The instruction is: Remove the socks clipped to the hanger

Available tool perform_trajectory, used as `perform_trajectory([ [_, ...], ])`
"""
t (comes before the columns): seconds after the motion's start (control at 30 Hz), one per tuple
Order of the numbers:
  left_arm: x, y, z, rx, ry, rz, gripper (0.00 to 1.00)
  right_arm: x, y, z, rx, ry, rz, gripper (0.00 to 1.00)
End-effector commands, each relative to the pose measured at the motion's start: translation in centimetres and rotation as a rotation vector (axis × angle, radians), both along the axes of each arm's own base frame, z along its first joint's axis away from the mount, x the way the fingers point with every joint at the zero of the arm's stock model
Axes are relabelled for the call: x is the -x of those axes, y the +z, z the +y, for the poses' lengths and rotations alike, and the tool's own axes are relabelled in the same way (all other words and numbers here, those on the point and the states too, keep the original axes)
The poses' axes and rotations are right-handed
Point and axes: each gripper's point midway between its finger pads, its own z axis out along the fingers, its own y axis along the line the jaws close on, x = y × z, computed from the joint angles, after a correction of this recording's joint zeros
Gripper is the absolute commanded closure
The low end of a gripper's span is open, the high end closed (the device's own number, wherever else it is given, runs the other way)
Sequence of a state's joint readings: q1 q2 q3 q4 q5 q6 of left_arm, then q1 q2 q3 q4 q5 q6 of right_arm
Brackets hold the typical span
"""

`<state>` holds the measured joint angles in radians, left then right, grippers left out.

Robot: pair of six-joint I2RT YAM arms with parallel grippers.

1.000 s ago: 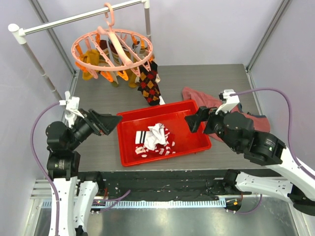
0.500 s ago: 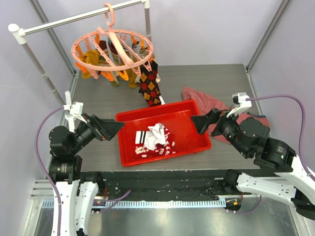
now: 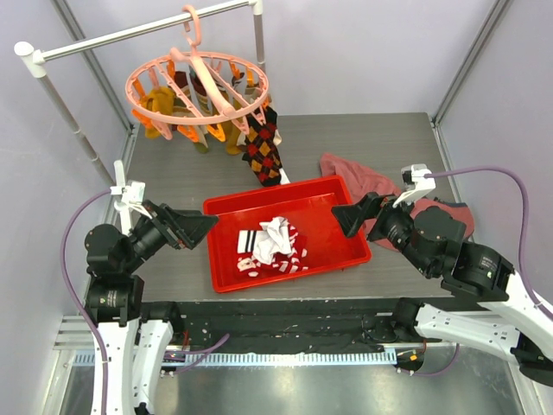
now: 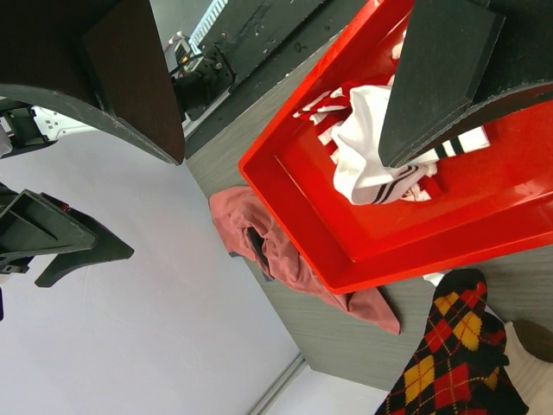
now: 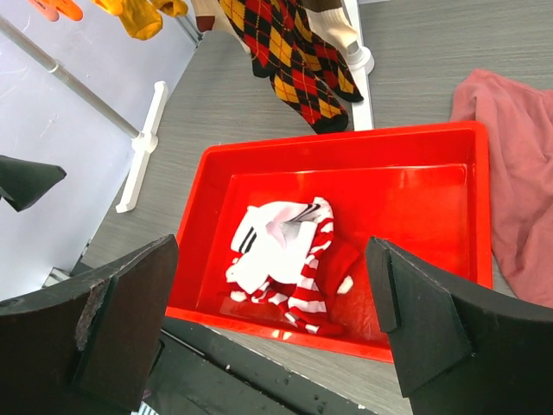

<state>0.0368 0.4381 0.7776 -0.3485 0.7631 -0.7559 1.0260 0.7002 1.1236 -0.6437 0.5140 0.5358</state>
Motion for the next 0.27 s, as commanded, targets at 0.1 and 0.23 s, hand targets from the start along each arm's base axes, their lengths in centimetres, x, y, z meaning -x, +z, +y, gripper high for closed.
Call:
perform_trajectory([
  [0.1, 0.61, 1.54, -0.25, 0.006, -0.018, -0.051, 0.0, -0.19, 0.82, 0.18, -0.06, -0.016, -0.007, 0.0],
  [0.23, 0.61, 1.57, -0.25, 0.006, -0.018, -0.052, 0.0, -0.17, 1.1, 0.1, -0.073, -0.02, -0.005, 0.0],
])
